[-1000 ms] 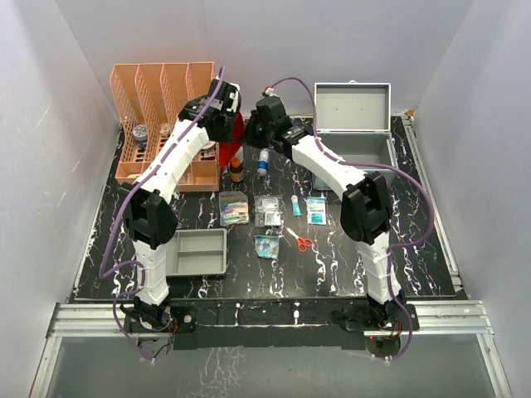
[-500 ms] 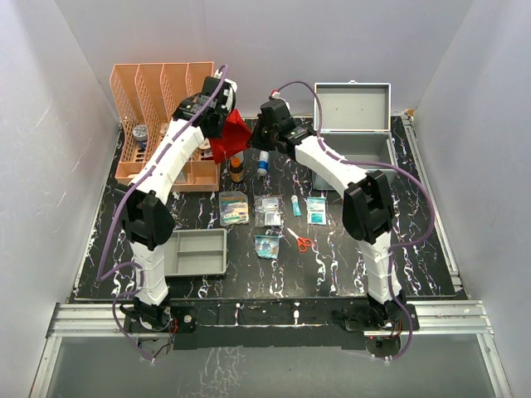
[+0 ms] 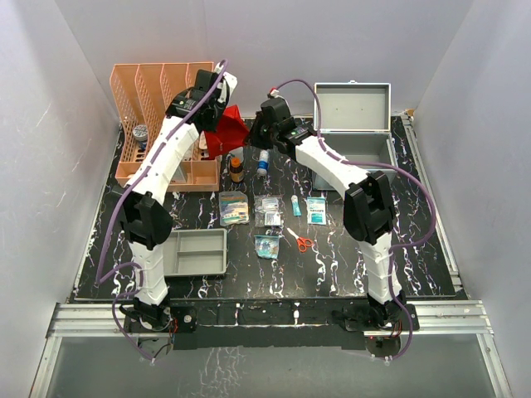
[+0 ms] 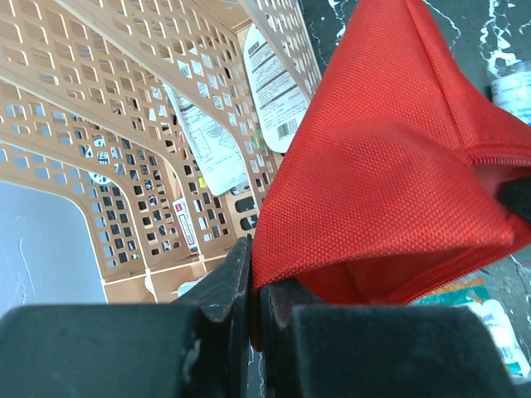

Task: Organize the medicine kit
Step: Open the medicine pouch.

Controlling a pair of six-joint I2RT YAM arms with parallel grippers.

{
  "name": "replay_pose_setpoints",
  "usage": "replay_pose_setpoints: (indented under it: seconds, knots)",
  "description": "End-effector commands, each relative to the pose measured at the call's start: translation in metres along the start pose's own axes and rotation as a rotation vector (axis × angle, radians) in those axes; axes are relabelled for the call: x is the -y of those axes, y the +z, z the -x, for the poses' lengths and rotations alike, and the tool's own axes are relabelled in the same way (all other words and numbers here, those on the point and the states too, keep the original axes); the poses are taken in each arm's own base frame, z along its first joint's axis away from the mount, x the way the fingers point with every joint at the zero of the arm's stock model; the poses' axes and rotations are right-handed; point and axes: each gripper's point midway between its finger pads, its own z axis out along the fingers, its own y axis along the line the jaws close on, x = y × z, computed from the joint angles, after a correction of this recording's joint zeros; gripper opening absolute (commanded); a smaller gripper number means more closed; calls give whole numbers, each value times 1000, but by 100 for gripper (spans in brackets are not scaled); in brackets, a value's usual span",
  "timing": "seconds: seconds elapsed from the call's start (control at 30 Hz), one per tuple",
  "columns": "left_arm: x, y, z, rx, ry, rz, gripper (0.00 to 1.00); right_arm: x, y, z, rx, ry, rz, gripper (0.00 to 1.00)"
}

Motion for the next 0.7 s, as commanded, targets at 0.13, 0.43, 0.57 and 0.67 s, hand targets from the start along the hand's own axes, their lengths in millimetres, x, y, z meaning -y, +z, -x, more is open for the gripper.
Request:
replay_pose_setpoints:
  seconds: [0.13, 0.43, 0.57, 0.67]
  knots:
    - [-4, -42, 1, -4, 5, -94, 0, -47, -33, 40, 100, -45, 185, 21]
    - [1, -52, -19, -88, 9, -116, 0, -76, -61, 61, 143, -68, 298, 33]
    - [-3, -56, -18, -88, 1, -96, 0, -82, -80, 67, 152, -79, 318, 40]
    - [-7, -58, -15, -84, 1, -82, 0, -80, -95, 65, 142, -127, 302, 51]
